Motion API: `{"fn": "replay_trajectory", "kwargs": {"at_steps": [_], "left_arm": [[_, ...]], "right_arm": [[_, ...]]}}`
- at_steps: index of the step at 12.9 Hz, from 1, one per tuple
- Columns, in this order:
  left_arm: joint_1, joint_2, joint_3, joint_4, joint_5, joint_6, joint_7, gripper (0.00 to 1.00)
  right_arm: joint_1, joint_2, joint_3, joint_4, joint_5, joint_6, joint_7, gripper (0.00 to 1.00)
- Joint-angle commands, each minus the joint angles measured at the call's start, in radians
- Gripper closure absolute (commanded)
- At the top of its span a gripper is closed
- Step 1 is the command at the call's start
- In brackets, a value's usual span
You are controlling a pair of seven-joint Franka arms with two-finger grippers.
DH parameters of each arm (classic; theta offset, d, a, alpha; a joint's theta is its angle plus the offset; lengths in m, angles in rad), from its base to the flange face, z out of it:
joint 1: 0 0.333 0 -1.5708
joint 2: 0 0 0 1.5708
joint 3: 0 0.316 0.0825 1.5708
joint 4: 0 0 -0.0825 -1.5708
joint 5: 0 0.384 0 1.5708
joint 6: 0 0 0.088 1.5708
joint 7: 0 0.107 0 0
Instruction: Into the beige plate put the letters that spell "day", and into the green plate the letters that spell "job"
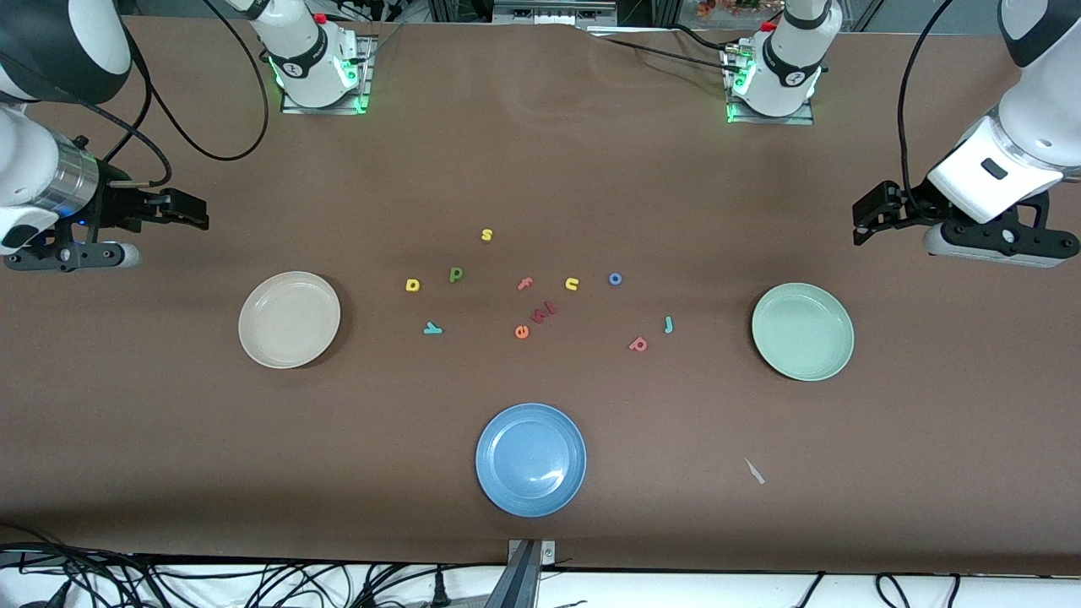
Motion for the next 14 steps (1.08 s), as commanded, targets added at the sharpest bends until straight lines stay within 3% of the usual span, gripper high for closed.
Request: {"fn": "replay_trajectory", "kwargs": {"at_steps": [1,4,14], "left_arm": [[0.002,0.008,-0.001,0.020,0.007,-0.017,0.011,0.00],[0.002,0.008,0.000,0.020,0.007,-0.018,0.011,0.00],[0.003,0.009,0.000,0.023,0.005,-0.015,0.009,0.00]], "right_arm": [[0.011,0.027,-0.002,0.020,0.002,-0.022,-0.014,0.00],[0.022,0.089,-0.002,0.027,0.007,-0.020,-0.012,0.00],[0.092,0.120,-0.001,0.032,0.160,-0.019,0.035,0.00]]}}
